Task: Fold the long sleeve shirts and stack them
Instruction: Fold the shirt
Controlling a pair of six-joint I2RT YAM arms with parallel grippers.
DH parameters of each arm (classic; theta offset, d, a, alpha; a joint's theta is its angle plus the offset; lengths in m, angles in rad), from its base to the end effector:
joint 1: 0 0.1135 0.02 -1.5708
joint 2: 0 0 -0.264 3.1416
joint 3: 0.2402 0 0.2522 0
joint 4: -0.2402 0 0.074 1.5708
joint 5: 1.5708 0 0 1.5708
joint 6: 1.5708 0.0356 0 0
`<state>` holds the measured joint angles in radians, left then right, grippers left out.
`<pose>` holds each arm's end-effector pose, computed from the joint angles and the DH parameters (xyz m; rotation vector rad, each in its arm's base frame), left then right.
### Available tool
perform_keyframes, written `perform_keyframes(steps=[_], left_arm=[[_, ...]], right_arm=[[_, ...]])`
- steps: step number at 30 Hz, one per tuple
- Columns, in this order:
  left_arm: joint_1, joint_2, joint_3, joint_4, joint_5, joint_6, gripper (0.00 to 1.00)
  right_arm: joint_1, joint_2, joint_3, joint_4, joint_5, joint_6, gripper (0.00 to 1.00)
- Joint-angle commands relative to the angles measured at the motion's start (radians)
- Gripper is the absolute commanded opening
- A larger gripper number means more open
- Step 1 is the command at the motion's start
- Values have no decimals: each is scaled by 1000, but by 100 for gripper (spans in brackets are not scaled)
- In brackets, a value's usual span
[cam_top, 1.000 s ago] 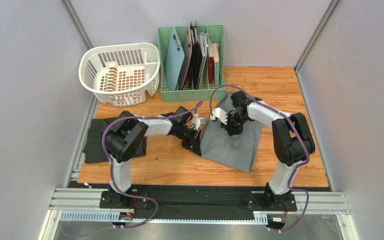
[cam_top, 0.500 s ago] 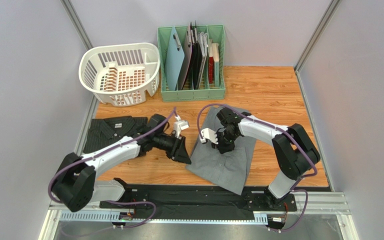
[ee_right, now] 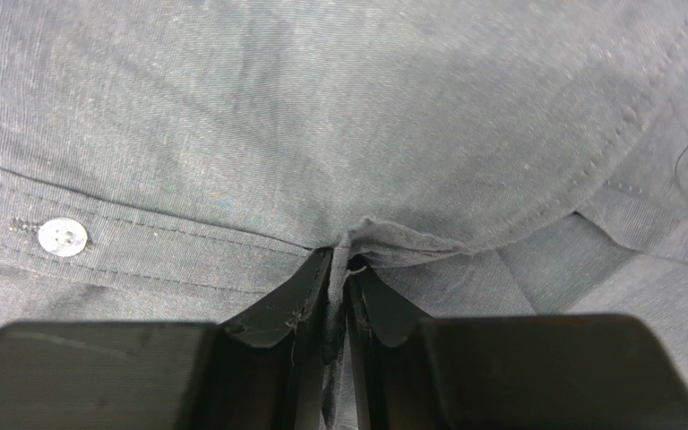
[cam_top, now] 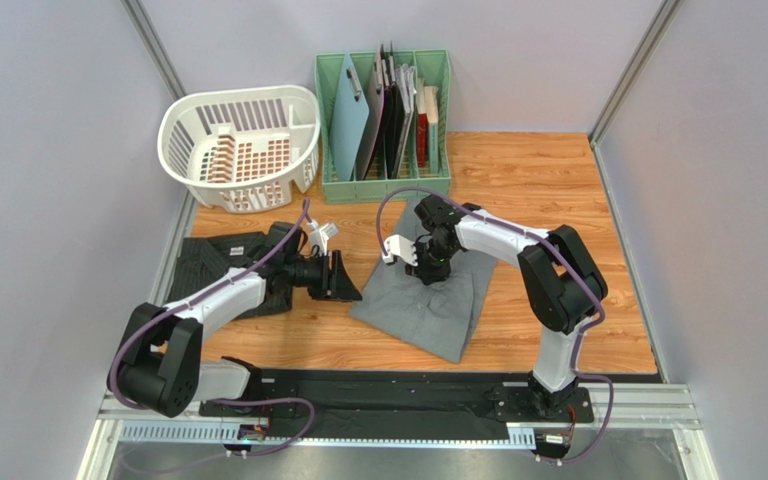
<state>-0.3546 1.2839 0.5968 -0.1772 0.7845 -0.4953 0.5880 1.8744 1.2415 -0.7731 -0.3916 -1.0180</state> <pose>0.2136 -0.1059 0.1823 0.2047 2.5207 -1.3223 0.2832 0.2052 0.1635 -2.0873 1.9501 0.5031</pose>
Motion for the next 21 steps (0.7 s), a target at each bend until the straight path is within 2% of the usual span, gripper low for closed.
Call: perform_keyframes(steps=[1, 6, 11, 15, 18, 19, 21], left_arm=[[-7, 58, 0, 94, 30, -39, 50], [-18, 63, 14, 82, 36, -61, 49], [-18, -34, -67, 70, 4, -89, 49], [-20, -52, -65, 71, -13, -89, 49], [-17, -35, -40, 59, -14, -72, 50], [-14, -34, -29, 55, -10, -69, 51], [-15, -41, -25, 56, 13, -66, 52]], right_arm=[[50, -21, -98, 41, 98, -148, 22], [163, -135, -313, 89, 138, -243, 22], [210, -192, -427, 142, 183, -316, 22], [202, -115, -343, 176, 244, -364, 21], [194, -55, -206, 152, 255, -294, 23], [193, -55, -177, 132, 260, -234, 26], [184, -98, -143, 117, 264, -179, 39]])
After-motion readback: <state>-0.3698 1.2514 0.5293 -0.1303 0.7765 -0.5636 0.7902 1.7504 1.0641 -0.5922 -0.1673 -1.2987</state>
